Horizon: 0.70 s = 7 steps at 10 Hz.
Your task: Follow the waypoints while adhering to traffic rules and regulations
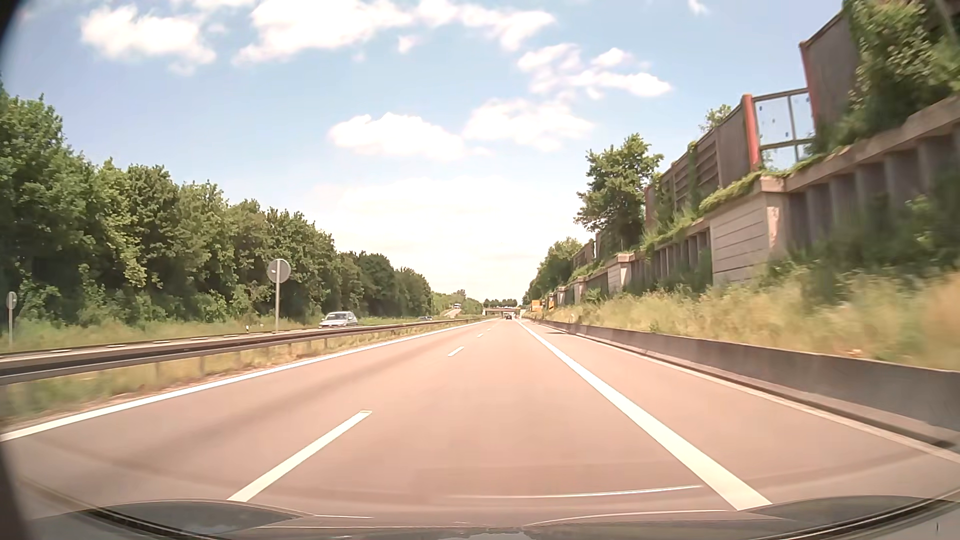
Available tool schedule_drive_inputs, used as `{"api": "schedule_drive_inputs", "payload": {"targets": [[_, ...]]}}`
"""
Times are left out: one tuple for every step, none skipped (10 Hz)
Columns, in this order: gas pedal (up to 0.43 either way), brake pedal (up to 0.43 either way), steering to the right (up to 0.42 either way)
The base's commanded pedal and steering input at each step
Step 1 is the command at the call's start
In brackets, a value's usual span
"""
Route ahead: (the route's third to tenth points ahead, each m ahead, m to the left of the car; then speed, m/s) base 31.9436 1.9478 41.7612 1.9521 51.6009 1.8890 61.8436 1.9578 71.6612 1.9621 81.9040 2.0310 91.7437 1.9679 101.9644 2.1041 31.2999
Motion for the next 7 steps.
{"api": "schedule_drive_inputs", "payload": {"targets": [[0.209, 0.012, -0.002], [0.209, 0.012, -0.003], [0.209, 0.006, -0.004], [0.209, 0.012, -0.004], [0.209, 0.012, -0.003], [0.209, 0.012, -0.002], [0.22, 0.012, -0.001]]}}
